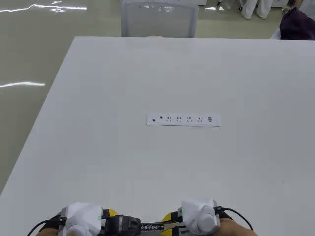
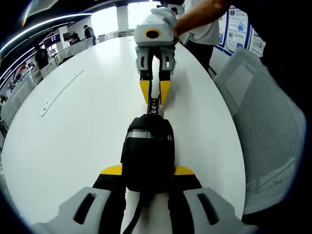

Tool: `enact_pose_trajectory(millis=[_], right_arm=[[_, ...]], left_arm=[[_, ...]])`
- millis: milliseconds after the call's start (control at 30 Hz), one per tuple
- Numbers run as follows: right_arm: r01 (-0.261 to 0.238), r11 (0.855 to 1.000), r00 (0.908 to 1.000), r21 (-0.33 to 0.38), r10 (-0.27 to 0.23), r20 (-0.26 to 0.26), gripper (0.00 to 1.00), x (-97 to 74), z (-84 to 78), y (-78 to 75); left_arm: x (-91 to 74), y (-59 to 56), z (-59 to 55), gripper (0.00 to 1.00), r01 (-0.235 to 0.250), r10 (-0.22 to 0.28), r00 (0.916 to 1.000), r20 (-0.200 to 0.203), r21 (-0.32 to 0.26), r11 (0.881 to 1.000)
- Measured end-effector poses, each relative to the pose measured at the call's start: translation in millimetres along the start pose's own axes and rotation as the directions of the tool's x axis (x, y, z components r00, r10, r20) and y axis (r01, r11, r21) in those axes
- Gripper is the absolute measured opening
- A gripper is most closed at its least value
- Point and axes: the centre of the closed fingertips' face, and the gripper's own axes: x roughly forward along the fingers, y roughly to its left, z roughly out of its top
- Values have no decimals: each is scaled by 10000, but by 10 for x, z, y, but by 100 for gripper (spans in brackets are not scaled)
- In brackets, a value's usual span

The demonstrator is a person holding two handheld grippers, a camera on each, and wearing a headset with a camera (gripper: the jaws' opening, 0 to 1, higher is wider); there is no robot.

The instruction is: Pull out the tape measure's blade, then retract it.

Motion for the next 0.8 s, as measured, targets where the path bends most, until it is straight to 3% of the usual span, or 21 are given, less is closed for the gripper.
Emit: enact_pose_trajectory(millis=[800], right_arm=[[103, 9999, 9999, -38, -103, -26, 9, -162, -106, -5]], left_arm=[[-3, 1, 4, 29, -32, 31, 10000, -72, -15, 10000]])
